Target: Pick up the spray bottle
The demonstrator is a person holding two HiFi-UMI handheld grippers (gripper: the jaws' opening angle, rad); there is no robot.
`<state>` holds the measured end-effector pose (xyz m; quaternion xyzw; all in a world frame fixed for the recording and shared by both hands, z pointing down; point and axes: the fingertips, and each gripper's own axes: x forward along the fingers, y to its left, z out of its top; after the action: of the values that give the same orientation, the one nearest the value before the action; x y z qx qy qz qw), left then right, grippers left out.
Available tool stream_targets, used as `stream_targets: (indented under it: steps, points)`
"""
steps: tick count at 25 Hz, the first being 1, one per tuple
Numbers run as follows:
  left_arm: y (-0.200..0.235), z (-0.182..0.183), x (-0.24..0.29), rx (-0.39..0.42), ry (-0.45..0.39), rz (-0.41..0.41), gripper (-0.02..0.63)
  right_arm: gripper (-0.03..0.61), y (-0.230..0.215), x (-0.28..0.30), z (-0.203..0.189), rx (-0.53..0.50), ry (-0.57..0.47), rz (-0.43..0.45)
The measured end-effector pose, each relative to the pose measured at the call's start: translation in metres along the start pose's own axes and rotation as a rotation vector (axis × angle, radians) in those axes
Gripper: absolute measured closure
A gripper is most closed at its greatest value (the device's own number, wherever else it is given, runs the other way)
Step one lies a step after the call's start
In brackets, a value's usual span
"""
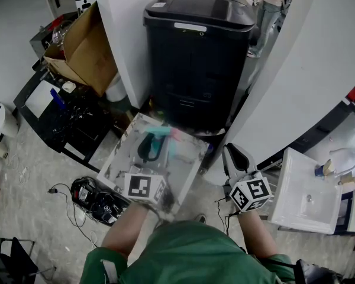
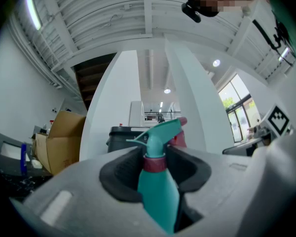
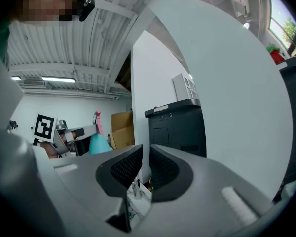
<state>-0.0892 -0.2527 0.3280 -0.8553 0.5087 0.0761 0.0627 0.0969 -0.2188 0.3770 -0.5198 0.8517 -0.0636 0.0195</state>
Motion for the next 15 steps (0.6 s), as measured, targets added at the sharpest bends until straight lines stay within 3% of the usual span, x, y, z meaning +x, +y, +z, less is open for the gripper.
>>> stream_targets:
  steps: [15]
  points:
    - [-0.0019, 0.0012, -0.0015, 0.002, 0.000, -0.012, 0.468, 0.535, 0.0052, -0.0030, 0.0009, -0.021, 0.000, 0.005]
